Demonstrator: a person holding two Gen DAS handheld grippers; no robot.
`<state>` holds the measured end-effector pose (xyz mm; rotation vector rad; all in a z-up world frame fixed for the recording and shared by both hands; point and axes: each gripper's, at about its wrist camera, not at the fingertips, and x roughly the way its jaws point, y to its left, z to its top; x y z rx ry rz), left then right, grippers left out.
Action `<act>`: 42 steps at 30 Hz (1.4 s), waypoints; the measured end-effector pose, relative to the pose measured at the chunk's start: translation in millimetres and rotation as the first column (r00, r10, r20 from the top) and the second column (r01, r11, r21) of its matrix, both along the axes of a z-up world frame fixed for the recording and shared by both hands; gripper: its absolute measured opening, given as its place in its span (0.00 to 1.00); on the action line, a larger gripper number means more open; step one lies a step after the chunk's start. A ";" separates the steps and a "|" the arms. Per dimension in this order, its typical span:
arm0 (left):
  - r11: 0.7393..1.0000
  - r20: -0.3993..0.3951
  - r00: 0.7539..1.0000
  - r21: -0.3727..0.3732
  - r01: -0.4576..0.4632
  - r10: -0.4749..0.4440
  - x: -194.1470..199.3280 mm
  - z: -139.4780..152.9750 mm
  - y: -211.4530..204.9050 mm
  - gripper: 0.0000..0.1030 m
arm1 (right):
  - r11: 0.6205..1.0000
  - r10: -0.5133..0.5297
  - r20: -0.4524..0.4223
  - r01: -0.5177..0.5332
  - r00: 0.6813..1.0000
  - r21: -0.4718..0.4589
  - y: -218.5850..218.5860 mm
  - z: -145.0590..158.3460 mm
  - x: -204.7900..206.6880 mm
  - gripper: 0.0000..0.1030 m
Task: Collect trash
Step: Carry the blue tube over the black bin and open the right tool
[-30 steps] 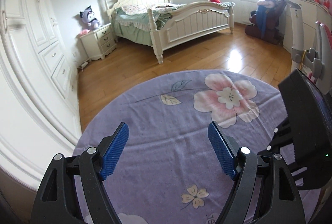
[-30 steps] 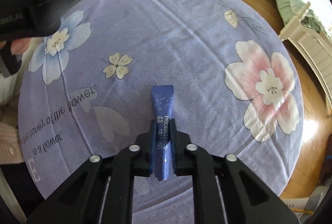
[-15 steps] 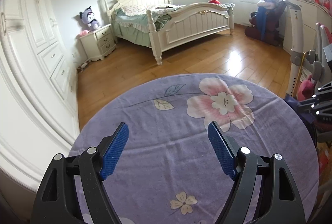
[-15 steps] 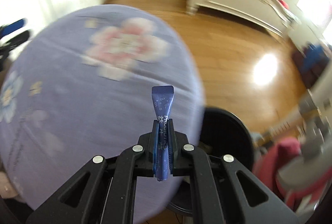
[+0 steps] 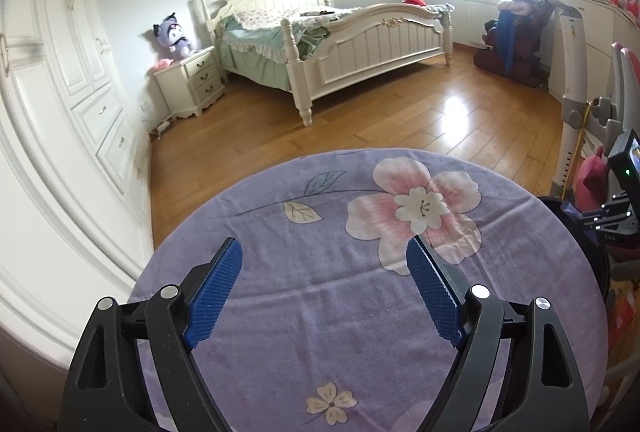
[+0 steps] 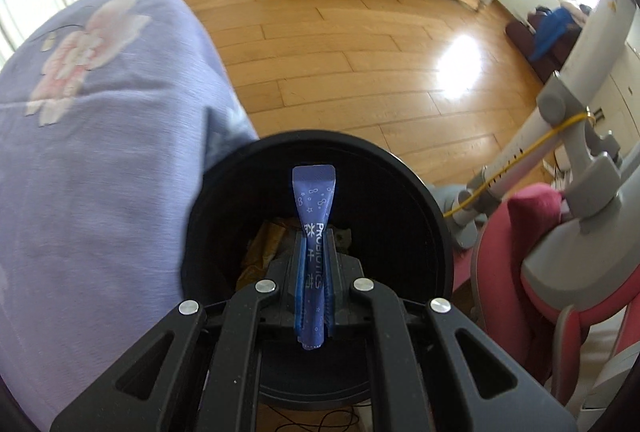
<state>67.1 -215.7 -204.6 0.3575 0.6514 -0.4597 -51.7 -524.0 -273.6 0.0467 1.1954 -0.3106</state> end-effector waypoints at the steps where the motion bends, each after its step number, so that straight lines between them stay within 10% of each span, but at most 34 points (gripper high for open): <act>1: 1.000 -0.001 1.000 -0.001 0.001 -0.001 0.6 -0.2 -0.1 0.81 | 1.000 -0.009 -0.004 0.009 1.000 0.005 -2.1 -3.4 0.2 0.07; 42: 0.999 -0.003 1.000 -0.038 -0.001 0.001 -9.9 10.9 -15.7 0.85 | 0.998 -0.048 -0.012 0.049 0.999 0.034 -3.9 -8.0 -1.0 0.07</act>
